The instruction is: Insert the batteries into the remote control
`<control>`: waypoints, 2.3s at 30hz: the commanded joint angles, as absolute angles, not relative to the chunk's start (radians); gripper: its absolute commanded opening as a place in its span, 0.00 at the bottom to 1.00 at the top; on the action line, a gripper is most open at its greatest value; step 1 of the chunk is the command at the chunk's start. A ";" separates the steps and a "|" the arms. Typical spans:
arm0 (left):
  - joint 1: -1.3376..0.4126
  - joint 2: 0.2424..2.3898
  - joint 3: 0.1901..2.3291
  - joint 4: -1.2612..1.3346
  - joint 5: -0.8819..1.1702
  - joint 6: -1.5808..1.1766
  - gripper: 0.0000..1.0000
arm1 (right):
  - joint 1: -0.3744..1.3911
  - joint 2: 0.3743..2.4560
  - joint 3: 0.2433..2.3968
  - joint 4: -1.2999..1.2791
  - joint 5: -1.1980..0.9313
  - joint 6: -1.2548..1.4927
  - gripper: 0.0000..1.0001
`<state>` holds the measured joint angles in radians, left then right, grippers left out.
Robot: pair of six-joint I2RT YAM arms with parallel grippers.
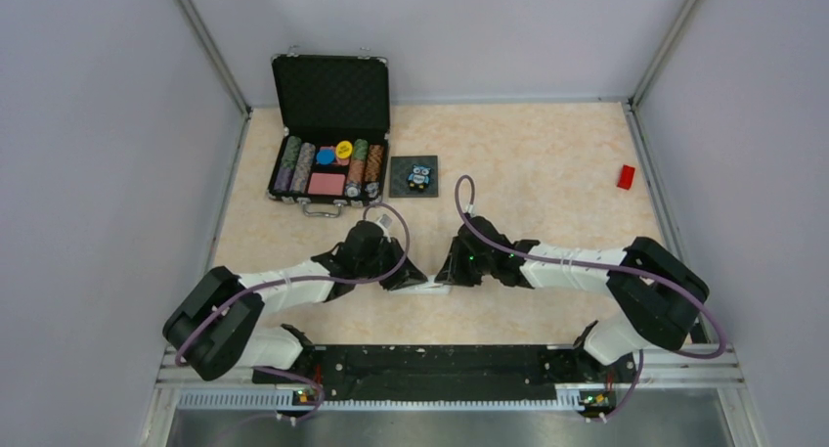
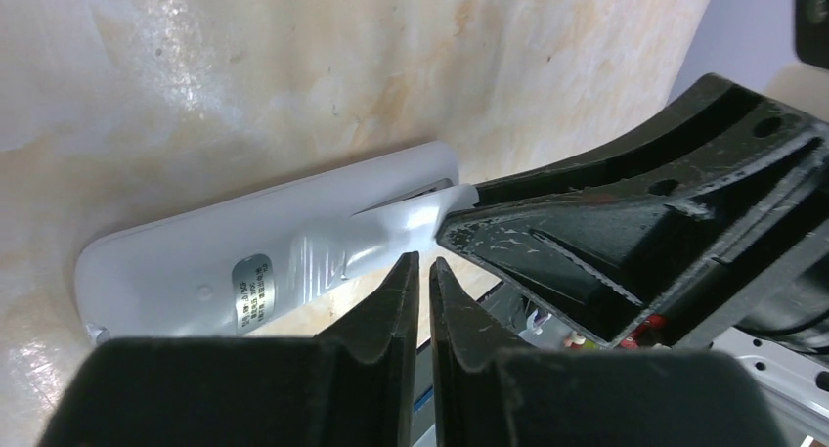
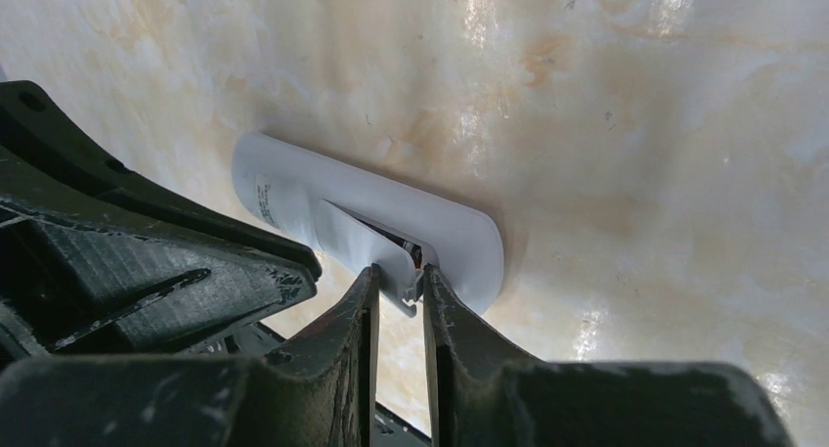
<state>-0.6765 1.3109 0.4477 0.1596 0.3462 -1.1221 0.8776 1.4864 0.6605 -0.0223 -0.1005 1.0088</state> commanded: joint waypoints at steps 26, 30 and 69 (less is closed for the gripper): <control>-0.684 1.313 0.437 0.159 0.322 -1.099 0.09 | 0.913 1.529 0.768 -0.191 -0.123 1.021 0.27; -0.684 1.315 0.429 0.158 0.317 -1.100 0.09 | 0.914 1.539 0.768 -0.194 -0.137 1.053 0.30; -0.684 1.347 0.387 0.157 0.275 -1.113 0.07 | 0.918 1.579 0.936 -0.374 -0.014 0.898 0.09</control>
<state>-0.6823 1.3315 0.4038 0.1761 0.3252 -1.1236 0.9012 1.5475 0.8978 -0.3847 -0.0273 0.9382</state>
